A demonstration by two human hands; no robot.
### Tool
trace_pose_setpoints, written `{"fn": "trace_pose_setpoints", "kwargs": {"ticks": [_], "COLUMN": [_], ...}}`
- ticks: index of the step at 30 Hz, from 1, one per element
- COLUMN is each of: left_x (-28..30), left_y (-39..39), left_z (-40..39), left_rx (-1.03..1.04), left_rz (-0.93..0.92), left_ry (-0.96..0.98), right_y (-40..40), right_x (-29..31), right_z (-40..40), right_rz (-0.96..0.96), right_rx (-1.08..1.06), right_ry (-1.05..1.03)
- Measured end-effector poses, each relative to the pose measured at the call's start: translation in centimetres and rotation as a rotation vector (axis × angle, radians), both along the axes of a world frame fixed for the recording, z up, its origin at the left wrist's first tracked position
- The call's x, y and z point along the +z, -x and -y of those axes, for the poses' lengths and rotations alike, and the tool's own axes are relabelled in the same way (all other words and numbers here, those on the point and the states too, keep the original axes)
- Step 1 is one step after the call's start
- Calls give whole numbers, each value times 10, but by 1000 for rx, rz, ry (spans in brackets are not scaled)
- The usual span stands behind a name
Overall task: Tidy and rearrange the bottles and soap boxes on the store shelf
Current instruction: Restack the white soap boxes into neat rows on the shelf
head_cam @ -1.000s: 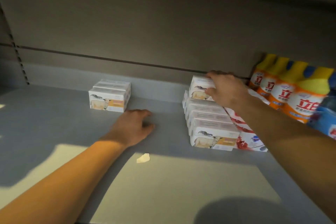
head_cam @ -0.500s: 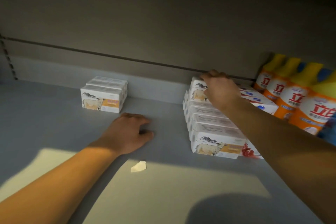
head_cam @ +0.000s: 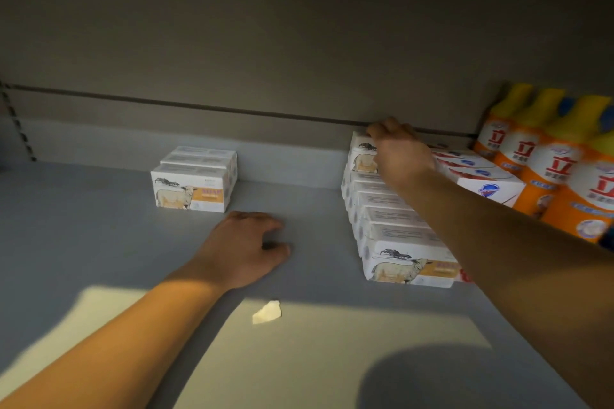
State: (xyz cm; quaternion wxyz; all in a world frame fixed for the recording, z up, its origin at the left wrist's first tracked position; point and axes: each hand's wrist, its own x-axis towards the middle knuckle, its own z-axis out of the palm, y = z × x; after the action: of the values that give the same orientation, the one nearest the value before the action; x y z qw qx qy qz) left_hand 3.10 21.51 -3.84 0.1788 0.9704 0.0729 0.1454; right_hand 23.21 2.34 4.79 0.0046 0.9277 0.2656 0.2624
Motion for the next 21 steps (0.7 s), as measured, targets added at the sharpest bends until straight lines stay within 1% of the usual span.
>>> {"fn": "trace_pose_setpoints", "kwargs": {"ticks": [2, 5, 6, 8, 11, 14, 16, 18, 19, 21], "left_x": [1, 7, 11, 17, 23, 29, 32, 33, 31, 27], "left_y": [0, 4, 6, 11, 22, 33, 38, 43, 45, 45], "left_z": [0, -4, -7, -15, -33, -51, -63, -76, -82, -93], "left_rx": [-2, 35, 59, 110, 204, 307, 371, 442, 479, 550], "left_rz": [7, 64, 95, 175, 286, 396, 457, 500, 512, 507], "left_ry": [38, 227, 283, 375, 516, 697, 750, 769, 762, 705], "right_y": [3, 13, 19, 37, 69, 95, 106, 114, 116, 118], "right_x": [6, 17, 20, 22, 12, -11, -27, -43, -51, -68], "right_z": [-1, -4, -8, -21, -58, -105, -136, -162, -171, -181], "right_rz": [-38, -40, -16, -14, -151, -302, -338, -377, -379, -316], "right_rx": [-24, -21, 14, 127, 339, 460, 505, 519, 507, 465], "right_ry": [8, 11, -25, -161, -294, -347, -361, -321, -271, -194]}}
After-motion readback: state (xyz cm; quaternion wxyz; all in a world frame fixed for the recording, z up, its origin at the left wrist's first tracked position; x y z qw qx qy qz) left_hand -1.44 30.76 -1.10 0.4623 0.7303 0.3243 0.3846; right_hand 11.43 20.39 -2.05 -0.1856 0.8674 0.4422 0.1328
